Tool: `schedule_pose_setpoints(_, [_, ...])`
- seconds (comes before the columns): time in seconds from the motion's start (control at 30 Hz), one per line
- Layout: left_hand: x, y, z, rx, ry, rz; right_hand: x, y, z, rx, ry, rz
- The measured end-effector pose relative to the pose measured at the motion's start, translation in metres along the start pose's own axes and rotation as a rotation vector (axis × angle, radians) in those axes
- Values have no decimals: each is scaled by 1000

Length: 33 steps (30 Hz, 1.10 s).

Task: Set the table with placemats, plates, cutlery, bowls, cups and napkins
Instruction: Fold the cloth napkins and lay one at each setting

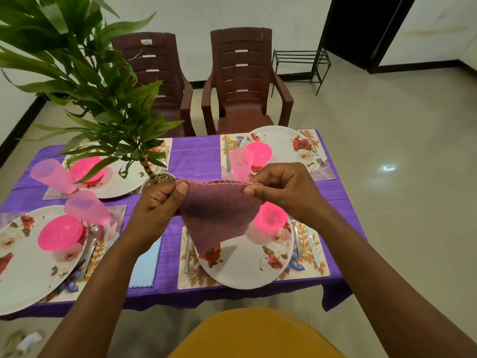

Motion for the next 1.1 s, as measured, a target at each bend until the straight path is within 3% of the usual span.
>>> schedule_pose_setpoints(0.17, [-4, 8, -12, -49, 14, 90, 1, -1, 1, -5, 0, -13])
schedule_pose_setpoints(0.37, [1, 14, -5, -85, 31, 85, 3, 3, 9, -8, -28, 18])
schedule_pose_setpoints(0.6, [14, 13, -5, 158, 111, 84, 8, 7, 15, -17, -22, 52])
schedule_pose_setpoints(0.77, [19, 9, 5, 186, 108, 79, 12, 3, 17, -95, 12, 36])
schedule_pose_setpoints(0.87, [14, 2, 5, 18, 10, 132, 12, 0, 17, -111, 32, 31])
schedule_pose_setpoints(1.1, [5, 28, 7, -802, -306, 161, 17, -1, 12, 161, 101, -125])
Point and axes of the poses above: each hand's wrist, its own x-axis towards the middle knuckle, its own y-axis out of the palm, z = x × y, the point moved 2 cm from there along x, towards the middle knuckle, and after that the axes turned 10 degrees about z, right-handed, at the moved point
